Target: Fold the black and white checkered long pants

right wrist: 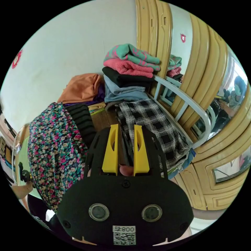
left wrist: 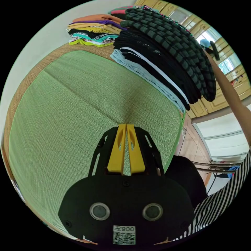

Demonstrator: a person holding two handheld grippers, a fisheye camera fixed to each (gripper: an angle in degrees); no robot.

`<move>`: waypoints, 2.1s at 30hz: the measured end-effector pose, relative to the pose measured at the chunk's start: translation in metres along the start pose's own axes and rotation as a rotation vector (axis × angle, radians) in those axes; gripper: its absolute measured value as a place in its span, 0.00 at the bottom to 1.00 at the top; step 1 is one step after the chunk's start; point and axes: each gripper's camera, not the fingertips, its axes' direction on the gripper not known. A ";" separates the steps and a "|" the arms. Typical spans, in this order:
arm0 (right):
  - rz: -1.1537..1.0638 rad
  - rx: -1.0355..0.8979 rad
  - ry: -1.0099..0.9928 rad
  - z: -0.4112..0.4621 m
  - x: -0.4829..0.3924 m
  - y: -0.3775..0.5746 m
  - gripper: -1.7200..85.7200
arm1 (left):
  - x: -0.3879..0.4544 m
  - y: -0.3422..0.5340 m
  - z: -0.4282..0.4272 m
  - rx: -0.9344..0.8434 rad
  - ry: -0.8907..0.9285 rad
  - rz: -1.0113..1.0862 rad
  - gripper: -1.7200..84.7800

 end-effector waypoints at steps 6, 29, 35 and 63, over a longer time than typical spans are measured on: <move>-0.016 -0.192 0.058 0.087 0.007 -0.070 0.14 | 0.003 0.007 0.039 0.004 -0.067 0.039 0.02; 0.395 0.208 -0.346 -0.056 0.196 -0.109 0.03 | -0.072 0.103 0.227 0.044 -0.031 0.002 0.02; 0.274 0.412 -0.477 -0.199 0.176 -0.153 0.03 | -0.097 0.156 0.256 0.127 0.069 -0.028 0.02; -0.418 0.326 -1.314 -0.532 -0.369 -0.174 0.03 | -0.290 0.602 0.306 0.896 0.270 -0.165 0.16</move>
